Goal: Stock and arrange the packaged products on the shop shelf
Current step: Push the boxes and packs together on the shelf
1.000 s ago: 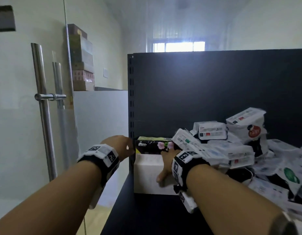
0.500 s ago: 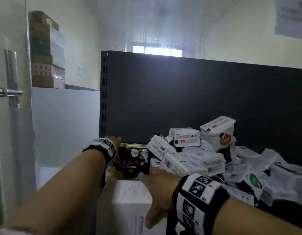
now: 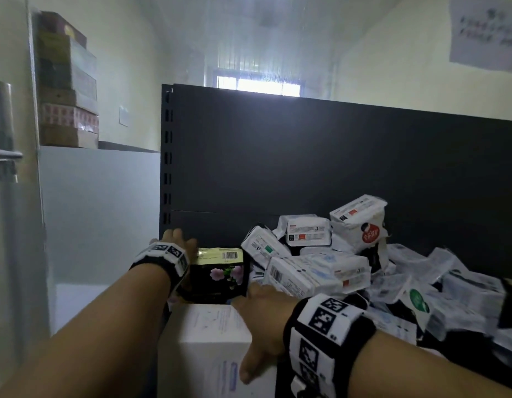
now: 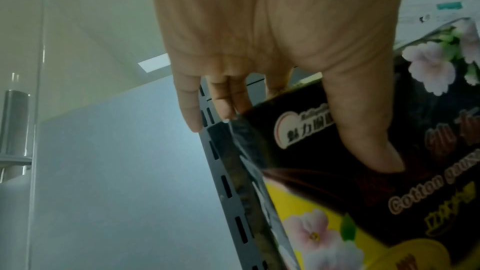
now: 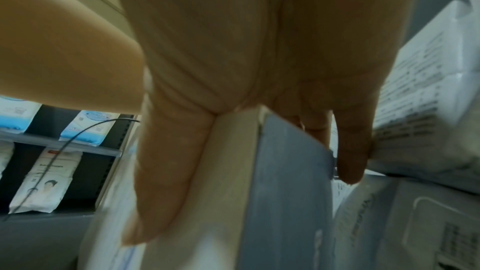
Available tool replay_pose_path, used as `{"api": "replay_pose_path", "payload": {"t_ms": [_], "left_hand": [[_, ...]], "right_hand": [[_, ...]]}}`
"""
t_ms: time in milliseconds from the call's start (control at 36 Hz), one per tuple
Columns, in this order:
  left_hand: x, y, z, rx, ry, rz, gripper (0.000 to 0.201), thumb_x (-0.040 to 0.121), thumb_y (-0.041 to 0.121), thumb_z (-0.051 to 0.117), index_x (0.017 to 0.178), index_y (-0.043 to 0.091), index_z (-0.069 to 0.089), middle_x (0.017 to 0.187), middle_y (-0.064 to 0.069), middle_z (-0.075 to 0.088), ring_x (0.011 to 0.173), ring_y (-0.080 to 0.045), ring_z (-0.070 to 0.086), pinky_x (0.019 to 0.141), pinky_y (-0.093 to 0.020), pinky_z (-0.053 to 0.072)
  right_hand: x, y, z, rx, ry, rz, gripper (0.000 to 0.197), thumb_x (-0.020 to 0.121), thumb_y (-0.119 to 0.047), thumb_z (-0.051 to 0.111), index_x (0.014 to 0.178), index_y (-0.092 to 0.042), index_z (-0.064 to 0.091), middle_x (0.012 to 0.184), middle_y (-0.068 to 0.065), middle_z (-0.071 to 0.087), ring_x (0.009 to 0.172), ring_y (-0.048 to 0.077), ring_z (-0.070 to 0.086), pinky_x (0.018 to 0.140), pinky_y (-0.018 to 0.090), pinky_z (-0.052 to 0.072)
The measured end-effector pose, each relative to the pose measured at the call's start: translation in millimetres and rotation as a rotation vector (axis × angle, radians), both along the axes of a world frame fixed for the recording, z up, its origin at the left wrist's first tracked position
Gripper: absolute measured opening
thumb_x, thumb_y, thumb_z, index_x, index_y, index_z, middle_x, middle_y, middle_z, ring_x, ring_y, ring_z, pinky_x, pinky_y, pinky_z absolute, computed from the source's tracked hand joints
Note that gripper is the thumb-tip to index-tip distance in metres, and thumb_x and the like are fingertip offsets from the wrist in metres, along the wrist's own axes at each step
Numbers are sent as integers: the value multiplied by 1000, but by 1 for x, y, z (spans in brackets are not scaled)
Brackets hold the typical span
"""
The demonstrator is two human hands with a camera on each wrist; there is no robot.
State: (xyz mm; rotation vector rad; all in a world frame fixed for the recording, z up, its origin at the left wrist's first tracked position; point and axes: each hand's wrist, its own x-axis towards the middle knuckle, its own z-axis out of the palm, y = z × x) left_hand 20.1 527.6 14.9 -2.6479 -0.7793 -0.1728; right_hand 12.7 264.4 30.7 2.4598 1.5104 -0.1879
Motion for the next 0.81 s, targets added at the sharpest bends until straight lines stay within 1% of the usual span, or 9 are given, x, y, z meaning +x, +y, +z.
{"api": "replay_pose_path", "payload": {"t_ms": [83, 194, 278, 389, 444, 556, 667, 750, 805], "left_hand": [[-7, -4, 1, 30, -20, -32, 71, 58, 39, 74, 119, 28, 40, 116, -6, 34, 112, -29, 38, 85, -44, 41], [-18, -1, 5, 4, 8, -20, 69, 61, 29, 75, 119, 28, 38, 118, -7, 36, 116, -30, 38, 83, -43, 44], [-28, 0, 10, -56, 28, -14, 70, 62, 28, 77, 117, 29, 35, 116, -6, 43, 113, -31, 45, 77, -42, 45], [-45, -2, 19, -102, 55, -10, 69, 58, 32, 79, 108, 35, 31, 113, -2, 48, 108, -30, 51, 74, -43, 48], [-53, -2, 22, -107, 42, -12, 73, 51, 36, 82, 102, 39, 30, 104, 3, 48, 102, -27, 53, 69, -41, 47], [-69, -6, 29, -107, 12, -13, 78, 38, 41, 85, 98, 43, 35, 81, 14, 40, 83, -19, 50, 59, -34, 44], [-86, -17, 47, -77, -12, 16, 83, 32, 40, 85, 101, 40, 38, 81, 12, 43, 82, -20, 52, 64, -38, 51], [-98, -33, 69, -79, -30, 20, 80, 35, 43, 83, 101, 37, 39, 83, 9, 41, 83, -21, 49, 68, -41, 51], [-108, -46, 82, -68, -74, 11, 76, 34, 43, 81, 97, 36, 39, 83, 8, 42, 81, -22, 49, 69, -42, 52]], "right_hand": [[-4, -1, 0, -3, -13, -13, 98, 64, -54, 82, 139, -13, 33, 131, 13, 36, 122, 36, 38, 100, 51, 43], [-8, -2, -1, 33, -25, -26, 98, 65, -51, 82, 140, -13, 33, 133, 13, 36, 124, 35, 36, 103, 49, 40], [-9, -3, -3, 49, -49, -44, 98, 66, -52, 81, 140, -12, 32, 134, 14, 35, 125, 35, 36, 102, 48, 40], [-12, -3, -5, 56, -46, -62, 96, 66, -52, 81, 140, -14, 33, 134, 13, 36, 124, 34, 38, 101, 49, 42], [-13, -4, -5, 73, -37, -67, 96, 64, -53, 81, 138, -15, 35, 132, 12, 37, 122, 33, 39, 99, 48, 43], [-13, -7, -10, 157, -34, -84, 91, 58, -63, 79, 129, -18, 43, 121, 7, 43, 113, 29, 46, 89, 44, 47], [-18, -9, -11, 213, -56, -87, 93, 51, -73, 73, 122, -20, 47, 113, 7, 45, 101, 28, 50, 74, 38, 45], [-25, -12, 1, 221, -39, -81, 91, 47, -77, 70, 116, -20, 52, 104, 6, 45, 90, 26, 49, 60, 32, 37], [-30, -16, 15, 232, -33, -84, 88, 44, -78, 70, 110, -21, 56, 97, 4, 45, 86, 24, 47, 57, 31, 35]]}}
